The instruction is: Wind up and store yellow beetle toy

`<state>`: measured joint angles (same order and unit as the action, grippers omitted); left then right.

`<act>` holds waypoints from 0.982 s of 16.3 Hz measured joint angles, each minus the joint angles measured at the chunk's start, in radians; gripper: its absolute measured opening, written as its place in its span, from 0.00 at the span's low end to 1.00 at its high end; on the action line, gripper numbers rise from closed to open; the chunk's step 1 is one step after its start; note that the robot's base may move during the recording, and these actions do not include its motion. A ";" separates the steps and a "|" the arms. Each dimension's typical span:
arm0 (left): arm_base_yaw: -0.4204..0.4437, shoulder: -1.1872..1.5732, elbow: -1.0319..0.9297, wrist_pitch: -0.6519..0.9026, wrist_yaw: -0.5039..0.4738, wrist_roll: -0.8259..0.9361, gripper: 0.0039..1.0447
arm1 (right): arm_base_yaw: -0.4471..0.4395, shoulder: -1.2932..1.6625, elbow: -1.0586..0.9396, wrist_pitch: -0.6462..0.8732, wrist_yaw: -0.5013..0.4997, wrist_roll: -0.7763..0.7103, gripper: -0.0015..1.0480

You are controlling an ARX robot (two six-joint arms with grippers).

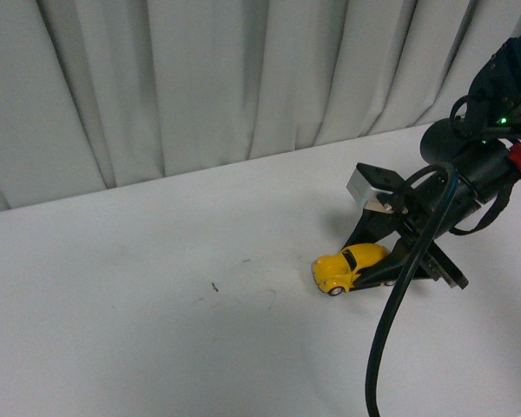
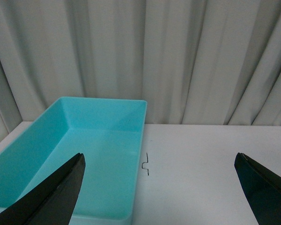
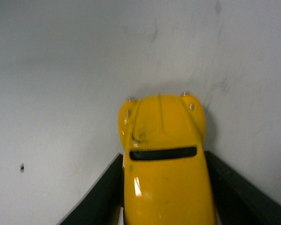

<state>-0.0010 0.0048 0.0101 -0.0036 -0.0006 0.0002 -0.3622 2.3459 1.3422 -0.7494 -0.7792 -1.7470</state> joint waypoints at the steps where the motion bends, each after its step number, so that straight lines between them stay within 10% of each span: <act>1: 0.000 0.000 0.000 0.000 0.000 0.000 0.94 | 0.000 0.002 -0.001 0.004 0.010 -0.002 0.55; 9: 0.000 0.000 0.000 0.000 0.000 0.000 0.94 | -0.011 0.006 -0.002 -0.005 0.003 -0.013 0.95; 16: 0.000 0.000 0.000 0.000 0.000 0.000 0.94 | 0.006 -0.075 -0.092 0.102 -0.001 -0.004 0.93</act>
<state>-0.0010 0.0048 0.0101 -0.0036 -0.0002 0.0002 -0.3561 2.2707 1.2499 -0.6476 -0.7803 -1.7508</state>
